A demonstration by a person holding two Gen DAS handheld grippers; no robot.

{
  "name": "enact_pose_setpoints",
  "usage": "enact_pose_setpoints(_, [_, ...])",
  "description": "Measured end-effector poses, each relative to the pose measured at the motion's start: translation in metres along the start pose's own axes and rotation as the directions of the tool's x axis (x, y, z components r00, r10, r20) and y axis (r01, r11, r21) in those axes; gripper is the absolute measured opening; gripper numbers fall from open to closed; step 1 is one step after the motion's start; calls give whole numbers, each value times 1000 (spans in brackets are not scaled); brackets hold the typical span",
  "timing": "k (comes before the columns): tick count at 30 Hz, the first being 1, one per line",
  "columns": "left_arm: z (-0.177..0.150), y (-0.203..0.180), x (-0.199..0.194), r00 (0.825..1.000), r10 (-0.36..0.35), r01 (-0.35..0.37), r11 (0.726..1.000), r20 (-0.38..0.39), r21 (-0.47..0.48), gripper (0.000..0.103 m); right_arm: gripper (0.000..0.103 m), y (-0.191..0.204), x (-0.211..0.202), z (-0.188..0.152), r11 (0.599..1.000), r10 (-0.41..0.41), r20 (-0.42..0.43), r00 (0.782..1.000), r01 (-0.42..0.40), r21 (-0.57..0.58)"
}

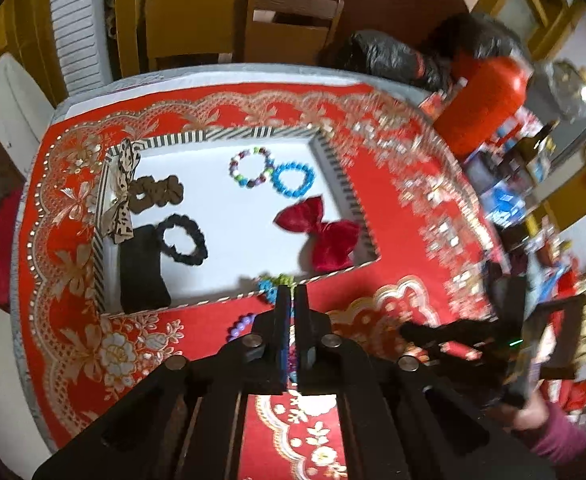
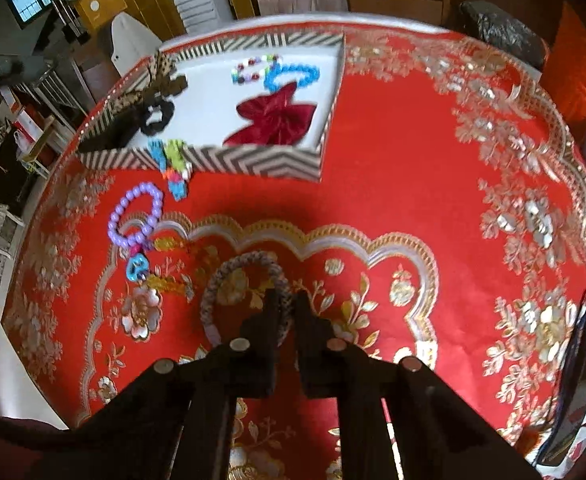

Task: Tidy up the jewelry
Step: 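Lift the colourful bracelet with the left tool toward the tray while the right tool holds the beige bracelet, then lower the colourful and beige bracelets into the tray with both tools, release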

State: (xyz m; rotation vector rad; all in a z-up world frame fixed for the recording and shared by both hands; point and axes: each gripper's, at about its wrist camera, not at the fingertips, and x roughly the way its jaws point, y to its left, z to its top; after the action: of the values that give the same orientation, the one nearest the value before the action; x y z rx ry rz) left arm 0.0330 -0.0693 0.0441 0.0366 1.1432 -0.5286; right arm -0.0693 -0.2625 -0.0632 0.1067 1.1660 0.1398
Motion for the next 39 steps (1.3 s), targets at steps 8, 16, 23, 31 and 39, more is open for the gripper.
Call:
enact_pose_setpoints(8, [-24, 10, 81, 997, -41, 29, 981, -58, -192, 26, 8, -4, -14, -3, 999, 38, 9, 999, -38, 37])
enact_pose_setpoints(16, [-27, 2, 119, 997, 47, -60, 973, -64, -222, 29, 8, -19, -18, -6, 995, 62, -4, 998, -61, 73])
enact_pose_setpoints(23, [-27, 8, 135, 998, 35, -49, 956, -54, -290, 7, 8, -25, -20, -2, 994, 81, -3, 997, -80, 68])
enact_pose_setpoints(31, [-23, 11, 93, 1000, -27, 29, 956, 13, -292, 6, 8, -18, -32, 12, 994, 103, 37, 994, -104, 25])
enact_pose_setpoints(39, [19, 22, 28, 996, -6, 27, 970, 90, -240, 6, 8, 0, -53, 54, 992, 125, 106, 986, -121, -39])
